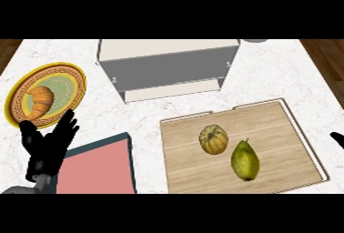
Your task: Pick the pear from the tray and place it in the tiered shelf
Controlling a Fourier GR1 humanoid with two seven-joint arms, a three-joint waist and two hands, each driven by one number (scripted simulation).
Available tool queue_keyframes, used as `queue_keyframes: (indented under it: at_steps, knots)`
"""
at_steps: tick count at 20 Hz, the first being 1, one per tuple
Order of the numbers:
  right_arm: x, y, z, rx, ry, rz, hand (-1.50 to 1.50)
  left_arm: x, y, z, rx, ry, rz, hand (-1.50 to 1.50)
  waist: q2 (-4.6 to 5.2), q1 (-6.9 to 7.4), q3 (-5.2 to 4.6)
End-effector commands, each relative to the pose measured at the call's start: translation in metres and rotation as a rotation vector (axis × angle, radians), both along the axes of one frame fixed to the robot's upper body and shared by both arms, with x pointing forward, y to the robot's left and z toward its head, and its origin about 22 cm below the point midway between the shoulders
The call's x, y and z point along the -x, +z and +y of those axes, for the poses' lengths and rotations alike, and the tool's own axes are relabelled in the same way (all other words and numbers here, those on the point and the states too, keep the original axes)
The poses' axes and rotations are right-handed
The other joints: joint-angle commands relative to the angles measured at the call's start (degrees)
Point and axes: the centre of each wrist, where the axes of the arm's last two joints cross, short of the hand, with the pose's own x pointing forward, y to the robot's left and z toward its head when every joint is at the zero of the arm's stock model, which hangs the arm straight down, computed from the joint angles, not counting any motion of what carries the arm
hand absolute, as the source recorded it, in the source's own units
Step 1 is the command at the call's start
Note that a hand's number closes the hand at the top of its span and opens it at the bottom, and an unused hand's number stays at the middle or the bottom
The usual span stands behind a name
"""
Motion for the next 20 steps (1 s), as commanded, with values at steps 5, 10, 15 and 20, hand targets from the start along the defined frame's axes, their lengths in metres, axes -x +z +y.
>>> queue_keyframes:
  at_steps: [5,10,15,20]
  knots:
    - [0.042,0.062,0.064,-0.037,0.133,0.210,-1.50,-0.012,-0.005,-0.001,0.045,-0.037,0.039,0.00,0.66,2.13,-0.04]
    - [0.045,0.070,0.099,-0.028,0.126,0.346,-1.50,-0.011,-0.016,-0.024,0.035,-0.082,0.037,0.00,1.14,4.36,-0.09]
    - [0.036,0.077,0.108,0.053,0.037,0.410,-1.50,-0.022,-0.007,-0.024,0.031,-0.105,0.047,0.00,1.30,5.11,-0.18]
    - [0.011,0.062,0.111,0.099,-0.048,0.431,-1.50,-0.025,-0.009,-0.029,0.028,-0.135,0.021,0.00,1.68,6.61,-0.24]
